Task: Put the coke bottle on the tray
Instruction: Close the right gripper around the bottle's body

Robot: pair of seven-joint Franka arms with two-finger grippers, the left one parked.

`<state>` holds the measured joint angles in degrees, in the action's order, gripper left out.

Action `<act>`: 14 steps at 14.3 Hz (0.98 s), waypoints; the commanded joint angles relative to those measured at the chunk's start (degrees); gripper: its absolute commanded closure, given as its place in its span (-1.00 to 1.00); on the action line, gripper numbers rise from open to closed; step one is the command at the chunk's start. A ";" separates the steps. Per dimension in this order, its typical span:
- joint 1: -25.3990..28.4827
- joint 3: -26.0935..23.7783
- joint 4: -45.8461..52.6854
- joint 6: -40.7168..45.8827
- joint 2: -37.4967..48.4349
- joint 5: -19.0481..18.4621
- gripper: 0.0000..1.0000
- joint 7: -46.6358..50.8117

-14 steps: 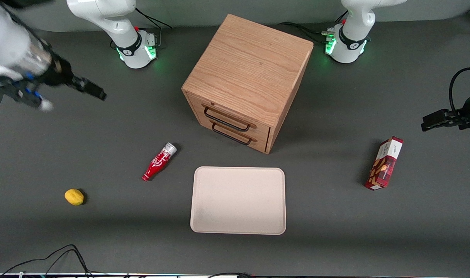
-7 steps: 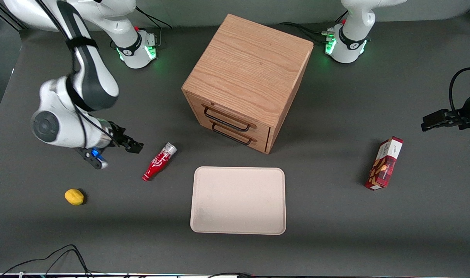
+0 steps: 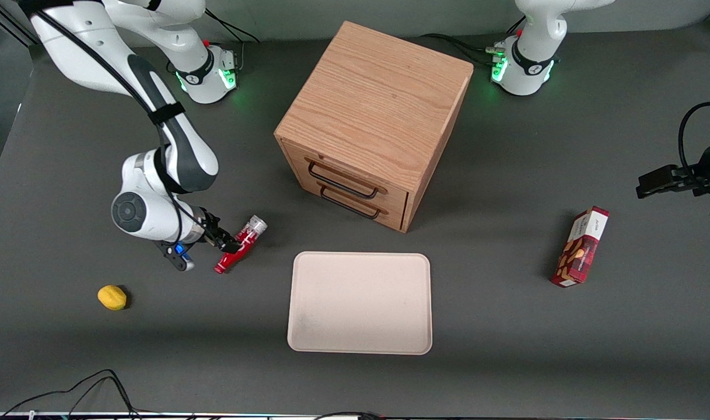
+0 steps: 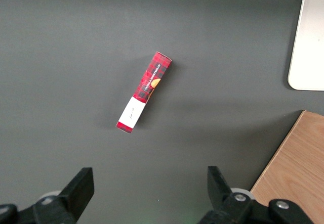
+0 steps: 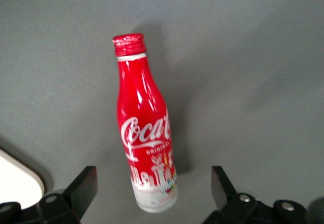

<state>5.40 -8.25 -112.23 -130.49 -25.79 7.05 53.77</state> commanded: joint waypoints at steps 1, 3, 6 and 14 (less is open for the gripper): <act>1.27 -0.09 -0.53 -5.28 -2.50 0.07 -1.00 2.21; 1.27 -0.09 -0.44 -7.66 -4.00 -0.27 -1.00 3.17; 1.27 -0.09 -0.70 -10.04 -5.76 -1.07 -1.00 3.71; 1.27 -0.44 -1.50 -11.54 -6.30 -3.71 1.00 3.45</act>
<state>6.29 -8.55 -113.38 -141.46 -32.84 5.05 55.74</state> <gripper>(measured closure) 0.445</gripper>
